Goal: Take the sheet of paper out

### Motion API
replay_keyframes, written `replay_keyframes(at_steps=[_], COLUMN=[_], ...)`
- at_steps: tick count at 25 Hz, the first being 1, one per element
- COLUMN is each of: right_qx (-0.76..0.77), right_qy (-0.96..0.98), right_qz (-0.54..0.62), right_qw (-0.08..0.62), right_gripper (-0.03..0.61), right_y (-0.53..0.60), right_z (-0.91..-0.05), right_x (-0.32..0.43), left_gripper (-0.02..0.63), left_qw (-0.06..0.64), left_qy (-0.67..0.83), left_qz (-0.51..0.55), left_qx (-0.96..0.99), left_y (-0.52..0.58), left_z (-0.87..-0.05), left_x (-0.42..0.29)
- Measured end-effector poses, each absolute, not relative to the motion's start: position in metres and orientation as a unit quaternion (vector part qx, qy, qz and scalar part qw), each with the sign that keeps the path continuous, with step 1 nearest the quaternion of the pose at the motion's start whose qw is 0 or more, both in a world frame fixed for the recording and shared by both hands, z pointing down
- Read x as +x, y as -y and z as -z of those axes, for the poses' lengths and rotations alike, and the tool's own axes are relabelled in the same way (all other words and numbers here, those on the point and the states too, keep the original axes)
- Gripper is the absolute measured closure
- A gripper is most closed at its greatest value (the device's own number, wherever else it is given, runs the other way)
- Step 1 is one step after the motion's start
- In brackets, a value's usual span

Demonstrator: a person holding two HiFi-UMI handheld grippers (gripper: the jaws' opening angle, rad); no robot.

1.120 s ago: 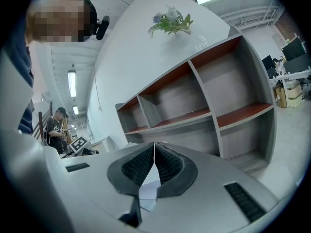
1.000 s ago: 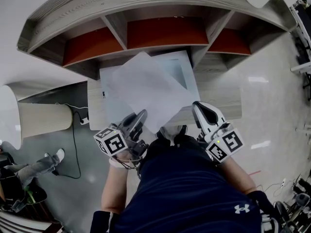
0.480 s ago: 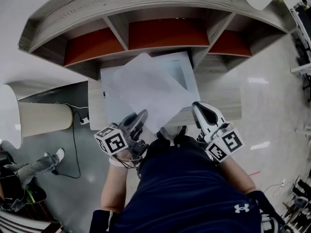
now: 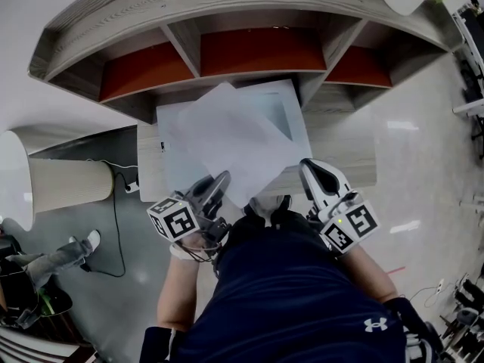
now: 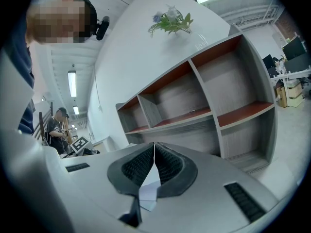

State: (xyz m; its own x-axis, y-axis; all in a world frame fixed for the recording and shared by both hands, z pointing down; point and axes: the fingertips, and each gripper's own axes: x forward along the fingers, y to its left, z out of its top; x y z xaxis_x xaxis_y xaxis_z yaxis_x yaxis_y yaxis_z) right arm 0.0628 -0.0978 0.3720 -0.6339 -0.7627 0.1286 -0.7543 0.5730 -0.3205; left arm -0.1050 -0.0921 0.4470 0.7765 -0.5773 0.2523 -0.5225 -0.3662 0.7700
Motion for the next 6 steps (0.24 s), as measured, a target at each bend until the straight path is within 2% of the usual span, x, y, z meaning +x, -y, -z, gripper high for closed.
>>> replay_keyframes(at_steps=[6], right_qx=[-0.426], right_qy=[-0.887], right_qz=[0.18], right_qw=[0.015], right_gripper=[0.565], right_y=[0.0964], right_z=[-0.3739], right_x=[0.0627], left_gripper=[0.595], left_qw=[0.452], left_qy=[0.337], left_qz=[0.029], left_qx=[0.825], left_y=[0.0906], left_z=[-0.4476], left_x=[-0.1071])
